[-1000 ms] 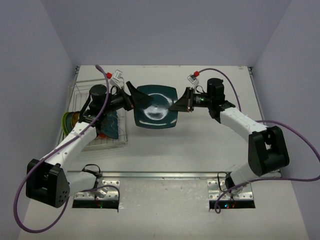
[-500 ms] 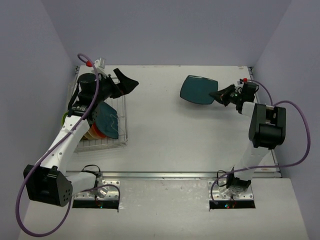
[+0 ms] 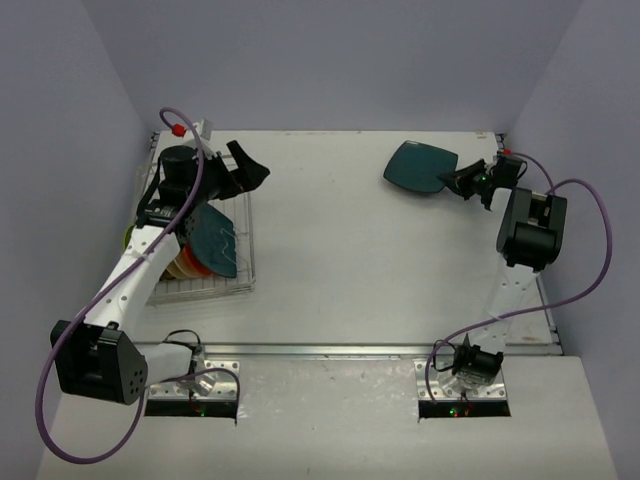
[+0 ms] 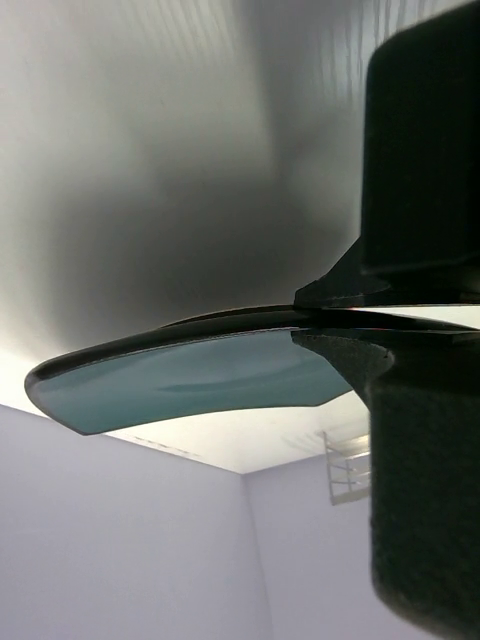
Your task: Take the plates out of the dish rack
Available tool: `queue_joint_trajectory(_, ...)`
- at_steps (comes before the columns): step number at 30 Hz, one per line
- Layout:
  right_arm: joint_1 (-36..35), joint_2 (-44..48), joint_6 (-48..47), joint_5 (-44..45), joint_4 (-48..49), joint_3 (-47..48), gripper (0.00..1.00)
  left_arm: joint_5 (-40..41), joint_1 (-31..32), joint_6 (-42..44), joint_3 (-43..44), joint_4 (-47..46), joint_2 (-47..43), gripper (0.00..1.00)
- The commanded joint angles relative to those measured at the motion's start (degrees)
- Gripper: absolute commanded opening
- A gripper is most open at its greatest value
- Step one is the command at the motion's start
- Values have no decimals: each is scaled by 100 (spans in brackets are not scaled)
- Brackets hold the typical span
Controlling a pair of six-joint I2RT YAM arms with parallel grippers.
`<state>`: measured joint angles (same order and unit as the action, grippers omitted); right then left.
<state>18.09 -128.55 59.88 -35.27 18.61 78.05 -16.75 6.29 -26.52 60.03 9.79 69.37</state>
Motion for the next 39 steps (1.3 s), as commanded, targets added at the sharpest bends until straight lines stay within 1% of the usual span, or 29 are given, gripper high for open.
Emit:
queue_joint_trajectory(1,45,-122,112,90,594,474,0,182,-114,293,133,20,-11,100)
queue_joint_trajectory(5,45,-383,-123,165,331,867,0,238,-207,446,167,213,-11,100)
queue_joint_trajectory(9,54,-552,-458,17,14,1170,0,333,-310,647,207,452,-3,100)
queue_joint_trajectory(10,54,-625,-724,-26,-216,1312,0,482,-312,814,286,628,28,100)
queue_joint_trajectory(12,54,-689,-954,-35,-594,1422,0,809,-328,999,422,1044,102,100)
queue_joint_trajectory(13,61,-717,-1080,-26,-710,1500,6,893,-351,1116,576,1200,194,100)
queue_joint_trajectory(14,63,-725,-1178,-17,-818,1520,8,958,-356,1203,676,1359,272,100)
queue_joint_trajectory(15,74,-714,-1357,-21,-935,1564,27,1066,-384,1285,782,1576,343,100)
queue_joint_trajectory(16,80,-697,-1499,-14,-1053,1605,42,1186,-408,1372,862,1768,385,100)
queue_joint_trajectory(20,80,-560,-1890,204,-1481,1720,66,1589,-483,1607,932,2137,326,100)
queue_joint_trajectory(22,83,-469,-2077,361,-1649,1799,70,1760,-508,1744,923,2249,235,100)
queue_joint_trajectory(24,87,-362,-2281,511,-1845,1896,74,1948,-508,1821,950,2382,129,97)
queue_joint_trajectory(26,74,-212,-2517,656,-2124,1959,80,2200,-515,1923,993,2572,89,95)
queue_joint_trajectory(29,38,58,-3142,1142,-2551,2106,86,2595,-523,2102,1131,2862,34,88)
queue_joint_trajectory(31,-19,366,-3436,1426,-2829,2071,90,2615,-548,2194,1164,3109,29,85)
queue_joint_trajectory(33,-58,641,-3698,1628,-2881,1819,94,2637,-574,2233,1154,3247,42,82)
queue_joint_trajectory(35,-101,967,-3870,1690,-2840,1616,96,2685,-591,2253,1123,3321,51,81)
queue_joint_trajectory(36,-139,1235,-4036,1688,-2796,1288,98,2752,-602,2269,1091,3353,57,80)
queue_joint_trajectory(39,-235,1826,-4327,1584,-2659,731,99,2800,-623,2290,1015,3443,139,79)
